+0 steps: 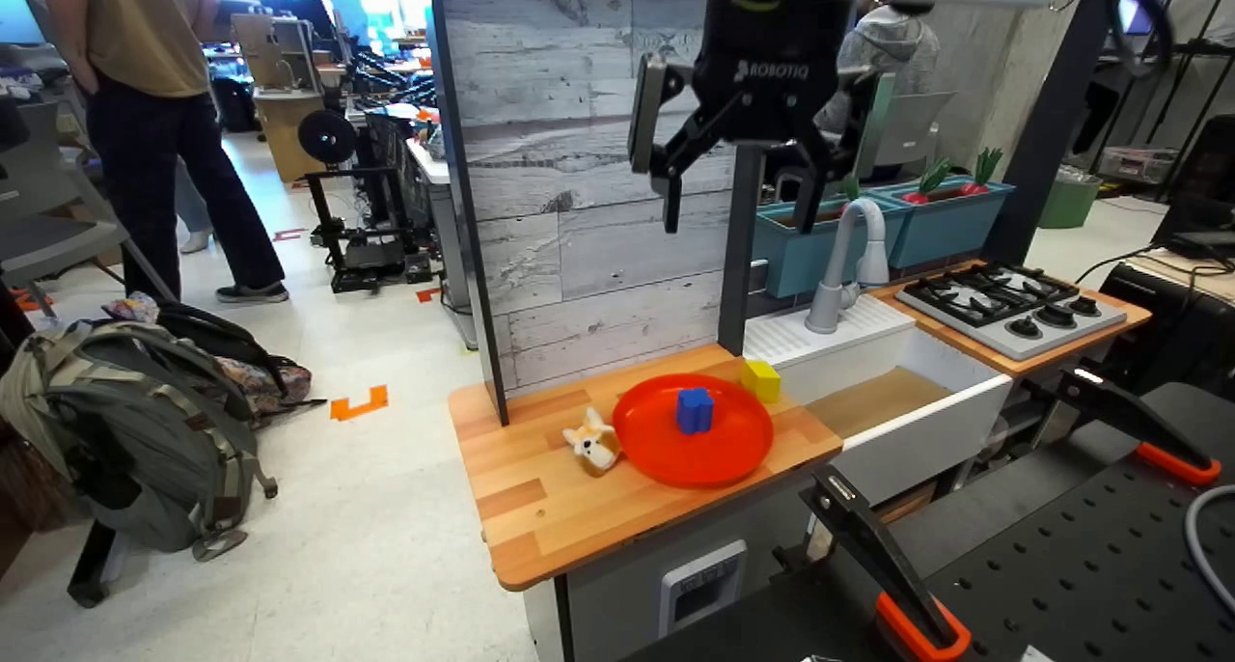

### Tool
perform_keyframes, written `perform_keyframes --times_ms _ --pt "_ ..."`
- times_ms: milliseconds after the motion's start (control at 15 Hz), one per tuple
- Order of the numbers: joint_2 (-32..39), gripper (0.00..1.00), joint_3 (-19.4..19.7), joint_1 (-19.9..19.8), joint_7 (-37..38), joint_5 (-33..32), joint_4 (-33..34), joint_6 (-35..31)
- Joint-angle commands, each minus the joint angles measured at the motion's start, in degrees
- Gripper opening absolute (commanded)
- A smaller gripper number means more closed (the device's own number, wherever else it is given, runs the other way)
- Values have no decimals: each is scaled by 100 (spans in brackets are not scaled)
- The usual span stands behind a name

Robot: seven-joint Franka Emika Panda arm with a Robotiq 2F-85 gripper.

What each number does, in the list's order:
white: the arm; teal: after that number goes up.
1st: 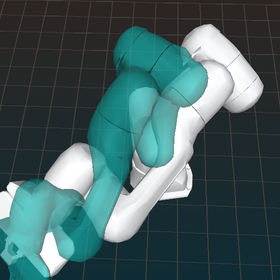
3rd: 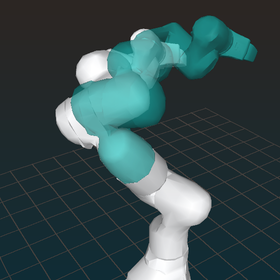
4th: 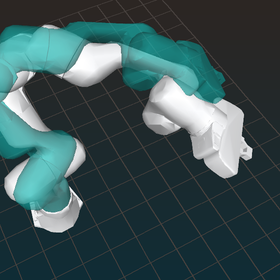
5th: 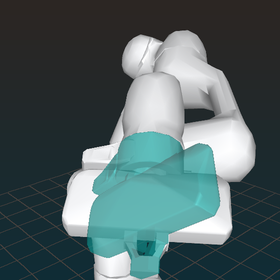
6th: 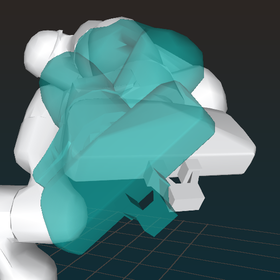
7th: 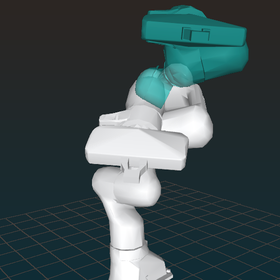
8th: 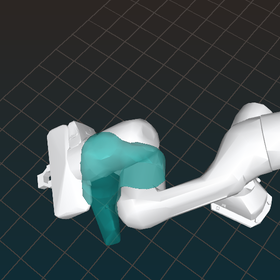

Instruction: Move the white and brown toy to the left

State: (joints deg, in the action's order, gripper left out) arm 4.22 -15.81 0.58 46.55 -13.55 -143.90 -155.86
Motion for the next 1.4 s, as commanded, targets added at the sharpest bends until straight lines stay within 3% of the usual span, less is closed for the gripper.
perform_keyframes --times_ms 0,467,533,733,1067,1333 --pt "1230 100 608 470 -34 -14 707 -550" --pt "3074 100 1327 1431 -275 801 2297 -476" --pt "2602 100 1262 1321 -457 975 1749 -538" --pt "3047 100 1408 1549 -440 1018 2183 -531" --pt "3079 100 1433 1554 -438 1015 2248 -530" --pt "3359 100 1564 1781 -347 1153 2479 -633"
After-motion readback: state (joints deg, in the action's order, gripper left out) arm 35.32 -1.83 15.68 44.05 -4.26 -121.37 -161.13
